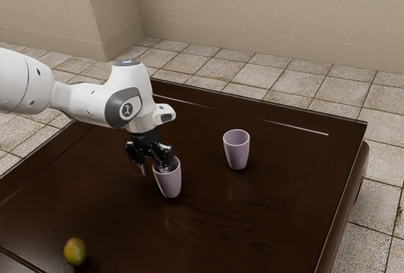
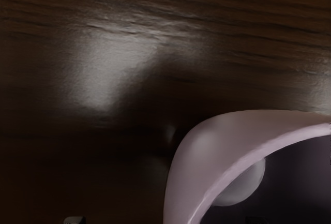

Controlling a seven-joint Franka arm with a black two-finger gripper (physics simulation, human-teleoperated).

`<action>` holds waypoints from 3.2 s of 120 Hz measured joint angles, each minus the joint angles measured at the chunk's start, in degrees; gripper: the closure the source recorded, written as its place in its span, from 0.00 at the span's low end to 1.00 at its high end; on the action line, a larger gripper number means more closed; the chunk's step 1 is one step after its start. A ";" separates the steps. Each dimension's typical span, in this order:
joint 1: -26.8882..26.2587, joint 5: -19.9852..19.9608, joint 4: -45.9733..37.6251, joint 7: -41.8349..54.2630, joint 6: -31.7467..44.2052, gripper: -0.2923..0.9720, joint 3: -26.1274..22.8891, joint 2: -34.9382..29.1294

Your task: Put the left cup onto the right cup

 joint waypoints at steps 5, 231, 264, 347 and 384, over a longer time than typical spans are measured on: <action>-0.04 0.06 0.08 -0.12 0.06 0.58 0.00 0.02; -9.19 11.41 59.30 -3.15 -27.59 0.85 -4.73 25.65; -11.36 13.30 64.84 -3.67 -27.23 0.85 -4.74 31.18; -12.37 15.31 61.45 -5.53 -20.92 0.50 -5.09 33.70; -10.39 15.51 57.01 -5.88 -20.70 0.29 -4.98 27.37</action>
